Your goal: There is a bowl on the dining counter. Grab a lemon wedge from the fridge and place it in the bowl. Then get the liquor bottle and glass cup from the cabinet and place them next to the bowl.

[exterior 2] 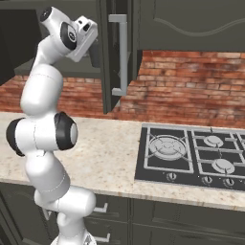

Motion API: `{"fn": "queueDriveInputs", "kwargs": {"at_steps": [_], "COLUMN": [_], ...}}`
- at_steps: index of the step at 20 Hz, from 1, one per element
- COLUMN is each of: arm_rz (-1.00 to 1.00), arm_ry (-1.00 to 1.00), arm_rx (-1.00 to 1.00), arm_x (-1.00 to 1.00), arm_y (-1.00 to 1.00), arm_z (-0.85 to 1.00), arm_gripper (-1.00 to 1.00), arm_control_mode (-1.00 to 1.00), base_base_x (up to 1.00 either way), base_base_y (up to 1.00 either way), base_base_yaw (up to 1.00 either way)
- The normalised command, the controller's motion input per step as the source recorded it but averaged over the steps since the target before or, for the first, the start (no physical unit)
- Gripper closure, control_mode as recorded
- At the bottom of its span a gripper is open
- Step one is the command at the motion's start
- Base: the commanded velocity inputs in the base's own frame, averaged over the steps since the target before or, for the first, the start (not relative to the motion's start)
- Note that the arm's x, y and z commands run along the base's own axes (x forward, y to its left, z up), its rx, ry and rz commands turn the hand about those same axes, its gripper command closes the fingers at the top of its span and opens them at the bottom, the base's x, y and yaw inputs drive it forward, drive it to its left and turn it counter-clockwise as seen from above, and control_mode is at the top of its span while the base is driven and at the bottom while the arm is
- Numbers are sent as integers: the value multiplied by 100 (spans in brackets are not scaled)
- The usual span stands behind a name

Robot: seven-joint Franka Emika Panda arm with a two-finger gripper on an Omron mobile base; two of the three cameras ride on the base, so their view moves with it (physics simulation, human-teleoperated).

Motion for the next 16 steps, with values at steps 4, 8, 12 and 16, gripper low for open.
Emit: {"fn": "queueDriveInputs", "kwargs": {"at_steps": [4,8,12,16], "arm_rz": [1,2,3,2], "arm_ry": [17,20,18,9], "arm_rx": [0,0,0,0], "arm_x": [-1,-9,-5,-1], "arm_y": [1,11,9,1], "arm_z": [-27,-34,-45,-42], "arm_gripper": [-100,-100,-100,-100], "arm_control_mode": [-100,-100,-100,-100], "base_base_x": [0,0,0,0], "base_base_y": [0,0,0,0], "base_base_yaw": [0,0,0,0]}}
